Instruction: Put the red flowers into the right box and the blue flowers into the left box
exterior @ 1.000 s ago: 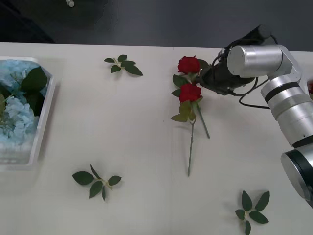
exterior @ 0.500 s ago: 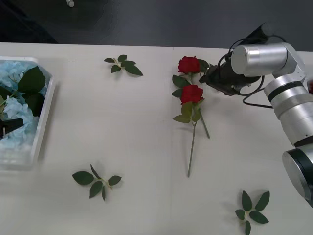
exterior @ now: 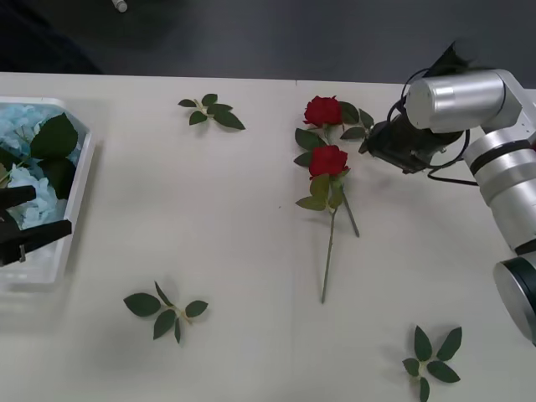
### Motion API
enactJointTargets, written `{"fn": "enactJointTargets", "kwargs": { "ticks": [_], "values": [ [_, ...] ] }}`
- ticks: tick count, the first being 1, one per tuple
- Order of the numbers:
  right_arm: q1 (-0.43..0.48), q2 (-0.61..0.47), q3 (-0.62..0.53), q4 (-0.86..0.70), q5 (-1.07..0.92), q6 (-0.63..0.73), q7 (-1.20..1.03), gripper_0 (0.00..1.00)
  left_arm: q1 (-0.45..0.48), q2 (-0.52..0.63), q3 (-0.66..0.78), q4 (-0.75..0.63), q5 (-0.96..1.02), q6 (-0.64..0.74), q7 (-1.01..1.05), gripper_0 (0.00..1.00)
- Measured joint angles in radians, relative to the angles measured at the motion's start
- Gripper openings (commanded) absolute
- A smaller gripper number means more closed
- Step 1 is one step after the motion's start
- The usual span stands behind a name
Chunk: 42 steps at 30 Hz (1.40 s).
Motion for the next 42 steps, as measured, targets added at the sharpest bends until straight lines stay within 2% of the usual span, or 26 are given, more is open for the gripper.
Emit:
{"fn": "enactJointTargets", "kwargs": {
  "ticks": [6,12,21,32,38,42],
  "values": [
    [0.113,-0.001,-0.016,-0.189,-0.019,0.133,0.044,1.00,0.000,0.000,0.000,0.000,0.162,0.100,-0.154,1.00],
    [0.172,-0.001,-0.021,-0.249,-0.026,0.186,0.113,1.00,0.000,0.000,0.000,0.000,0.266,0.161,-0.189,1.00],
    [0.176,-0.001,-0.016,-0.250,-0.037,0.201,0.113,1.00,0.000,0.000,-0.022,-0.106,0.259,0.180,-0.189,1.00],
    [0.176,-0.026,0.039,-0.250,-0.090,0.204,0.118,1.00,-0.001,0.000,-0.028,-0.142,0.214,0.324,-0.189,1.00],
    [0.176,-0.026,0.033,-0.250,-0.098,0.204,0.320,1.00,-0.017,0.000,0.023,-0.143,0.175,0.353,-0.189,1.00],
    [0.176,-0.026,0.033,-0.250,-0.098,0.204,0.343,1.00,-0.027,0.000,0.030,-0.143,0.159,0.353,-0.189,1.00]
  ]
}}
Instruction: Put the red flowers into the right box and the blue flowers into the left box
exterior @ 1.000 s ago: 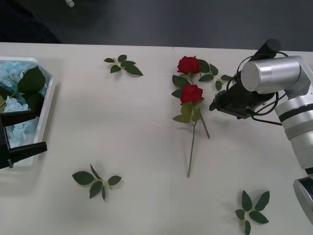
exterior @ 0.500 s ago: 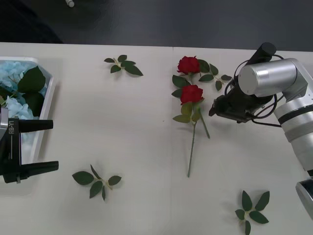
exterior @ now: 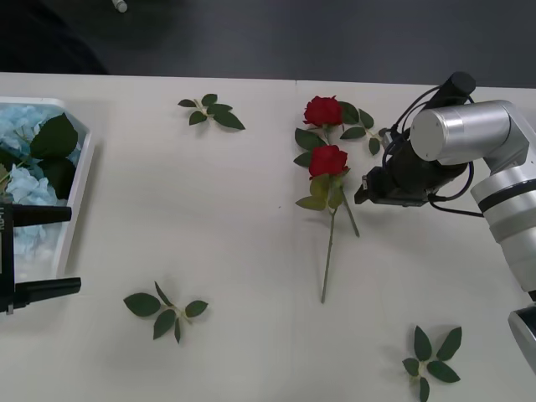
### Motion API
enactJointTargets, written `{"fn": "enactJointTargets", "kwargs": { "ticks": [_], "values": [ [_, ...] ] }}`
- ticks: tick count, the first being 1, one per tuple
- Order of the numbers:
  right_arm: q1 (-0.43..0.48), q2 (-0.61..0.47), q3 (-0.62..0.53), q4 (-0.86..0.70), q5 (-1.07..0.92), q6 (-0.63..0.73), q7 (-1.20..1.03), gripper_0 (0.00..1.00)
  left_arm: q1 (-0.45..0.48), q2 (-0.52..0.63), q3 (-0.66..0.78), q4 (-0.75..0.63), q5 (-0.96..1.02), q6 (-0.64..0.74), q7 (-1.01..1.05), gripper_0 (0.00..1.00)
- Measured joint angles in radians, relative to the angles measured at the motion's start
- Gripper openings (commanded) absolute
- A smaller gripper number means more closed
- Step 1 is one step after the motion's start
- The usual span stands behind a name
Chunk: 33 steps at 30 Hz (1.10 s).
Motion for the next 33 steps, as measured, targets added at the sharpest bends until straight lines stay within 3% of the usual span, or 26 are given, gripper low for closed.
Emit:
{"fn": "enactJointTargets", "kwargs": {
  "ticks": [11,16,22,33],
  "values": [
    [0.000,0.000,0.035,0.002,0.000,-0.076,0.001,1.00,-0.004,0.000,0.000,0.000,-0.011,-0.002,0.000,1.00],
    [0.001,0.000,0.061,0.032,-0.005,-0.130,0.104,1.00,-0.004,0.000,0.000,0.000,-0.011,-0.003,0.000,1.00],
    [0.045,-0.015,0.060,0.041,-0.025,-0.243,0.190,1.00,-0.004,0.000,0.000,0.000,-0.011,-0.003,0.000,1.00],
    [0.069,-0.036,0.056,0.026,-0.038,-0.314,0.236,1.00,-0.004,0.000,0.000,0.000,-0.011,-0.003,0.000,1.00]
  ]
}}
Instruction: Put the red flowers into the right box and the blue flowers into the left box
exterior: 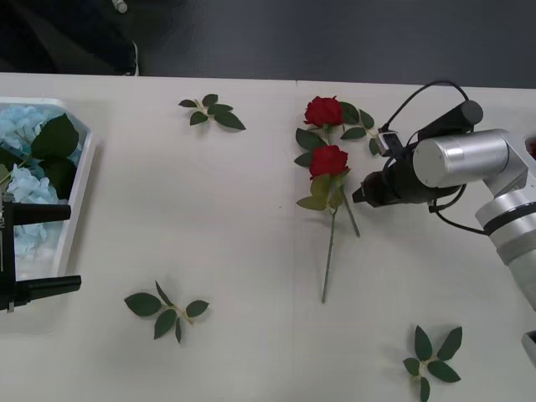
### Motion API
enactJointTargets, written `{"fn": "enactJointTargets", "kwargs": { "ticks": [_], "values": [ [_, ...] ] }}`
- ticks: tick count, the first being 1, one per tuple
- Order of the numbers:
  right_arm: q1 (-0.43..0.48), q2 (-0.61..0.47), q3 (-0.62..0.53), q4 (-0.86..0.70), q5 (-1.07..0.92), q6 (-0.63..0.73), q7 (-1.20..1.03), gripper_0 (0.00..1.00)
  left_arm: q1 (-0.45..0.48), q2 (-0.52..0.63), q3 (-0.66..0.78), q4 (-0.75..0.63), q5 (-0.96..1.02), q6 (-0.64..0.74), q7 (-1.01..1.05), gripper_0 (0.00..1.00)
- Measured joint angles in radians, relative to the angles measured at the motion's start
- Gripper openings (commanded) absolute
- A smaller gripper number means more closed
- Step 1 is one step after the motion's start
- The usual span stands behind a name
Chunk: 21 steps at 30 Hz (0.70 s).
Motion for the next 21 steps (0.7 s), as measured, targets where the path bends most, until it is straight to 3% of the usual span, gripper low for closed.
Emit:
{"fn": "enactJointTargets", "kwargs": {
  "ticks": [21],
  "values": [
    [0.001,-0.031,0.000,0.008,-0.045,-0.013,0.001,1.00,0.000,0.000,0.000,0.000,0.000,0.000,0.000,1.00]
  ]
}}
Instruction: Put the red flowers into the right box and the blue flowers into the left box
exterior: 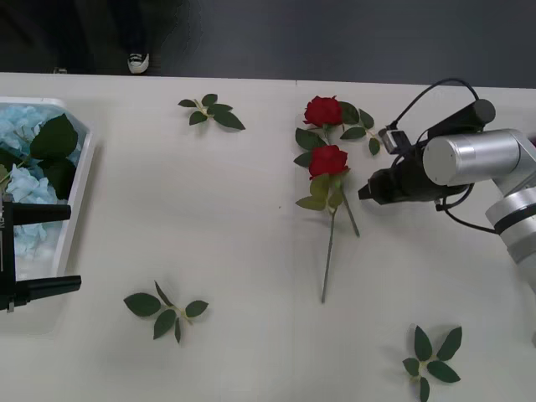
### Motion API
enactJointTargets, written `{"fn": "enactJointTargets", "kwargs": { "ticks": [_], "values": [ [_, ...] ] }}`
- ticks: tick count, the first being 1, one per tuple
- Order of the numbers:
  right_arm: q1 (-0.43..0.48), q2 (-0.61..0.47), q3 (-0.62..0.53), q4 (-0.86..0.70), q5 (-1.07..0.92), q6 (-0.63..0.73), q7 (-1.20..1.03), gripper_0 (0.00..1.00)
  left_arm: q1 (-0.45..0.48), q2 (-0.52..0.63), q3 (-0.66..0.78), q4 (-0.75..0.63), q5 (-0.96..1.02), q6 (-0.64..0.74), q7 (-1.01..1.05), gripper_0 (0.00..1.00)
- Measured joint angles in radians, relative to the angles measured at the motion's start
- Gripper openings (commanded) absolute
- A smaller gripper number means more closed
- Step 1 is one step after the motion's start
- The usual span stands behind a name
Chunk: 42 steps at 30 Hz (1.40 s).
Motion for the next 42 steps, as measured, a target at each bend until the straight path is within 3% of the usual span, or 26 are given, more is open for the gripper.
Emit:
{"fn": "enactJointTargets", "kwargs": {
  "ticks": [10,22,42],
  "values": [
    [0.009,0.003,0.000,-0.090,0.026,0.050,-0.031,1.00,0.000,0.000,0.000,0.000,0.000,0.000,0.000,1.00],
    [0.009,0.088,0.000,-0.118,0.125,0.077,-0.111,1.00,0.000,0.000,0.000,0.000,0.000,0.000,0.000,1.00],
    [-0.014,0.131,0.030,-0.060,0.187,-0.061,-0.144,1.00,0.000,0.000,0.000,0.000,0.000,0.000,0.000,1.00]
  ]
}}
